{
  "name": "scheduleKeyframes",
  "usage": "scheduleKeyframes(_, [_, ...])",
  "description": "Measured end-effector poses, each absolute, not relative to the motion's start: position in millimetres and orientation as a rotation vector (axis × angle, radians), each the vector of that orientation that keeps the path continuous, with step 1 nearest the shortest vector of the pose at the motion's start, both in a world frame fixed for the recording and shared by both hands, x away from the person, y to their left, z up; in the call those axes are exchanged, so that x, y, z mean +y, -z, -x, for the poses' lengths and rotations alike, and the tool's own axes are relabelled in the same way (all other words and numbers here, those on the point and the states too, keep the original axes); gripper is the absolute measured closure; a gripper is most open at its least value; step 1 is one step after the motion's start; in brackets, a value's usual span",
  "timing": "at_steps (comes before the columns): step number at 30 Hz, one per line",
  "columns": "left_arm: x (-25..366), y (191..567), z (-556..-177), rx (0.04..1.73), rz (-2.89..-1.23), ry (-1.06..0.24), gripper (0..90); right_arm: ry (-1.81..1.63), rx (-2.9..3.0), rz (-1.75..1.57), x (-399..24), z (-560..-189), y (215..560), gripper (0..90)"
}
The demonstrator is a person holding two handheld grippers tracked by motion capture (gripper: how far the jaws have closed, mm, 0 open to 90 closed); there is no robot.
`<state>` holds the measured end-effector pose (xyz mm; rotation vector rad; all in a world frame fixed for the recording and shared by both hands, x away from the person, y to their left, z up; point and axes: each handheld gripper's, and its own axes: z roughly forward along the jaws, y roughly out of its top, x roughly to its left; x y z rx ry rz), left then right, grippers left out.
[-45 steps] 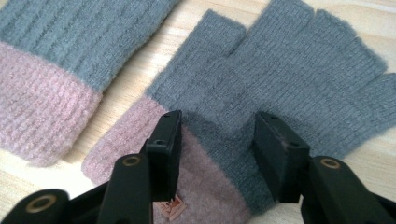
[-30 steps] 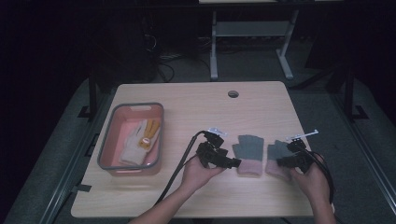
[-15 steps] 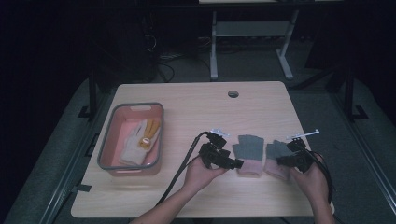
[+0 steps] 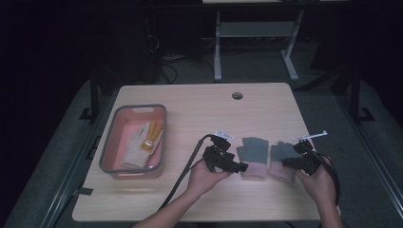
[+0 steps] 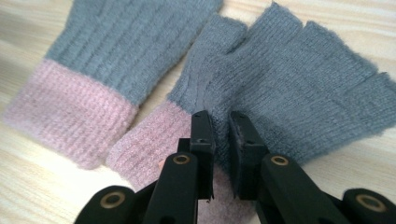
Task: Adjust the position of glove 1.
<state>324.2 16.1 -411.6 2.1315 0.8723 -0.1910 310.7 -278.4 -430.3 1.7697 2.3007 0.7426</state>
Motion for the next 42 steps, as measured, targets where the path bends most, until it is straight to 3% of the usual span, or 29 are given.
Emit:
scheduleKeyframes(29, [25.8,407.2,-326.6,0.889,-2.101,0.174,29.3,-0.832,2.411,-1.539,-232.6,-316.3,397.1,80.6])
scheduleKeyframes(42, [30.0,405.7,-327.8,0.894,-2.105,0.150,29.3,-0.806,2.484,-1.469,-203.1,-332.3,403.5,80.1])
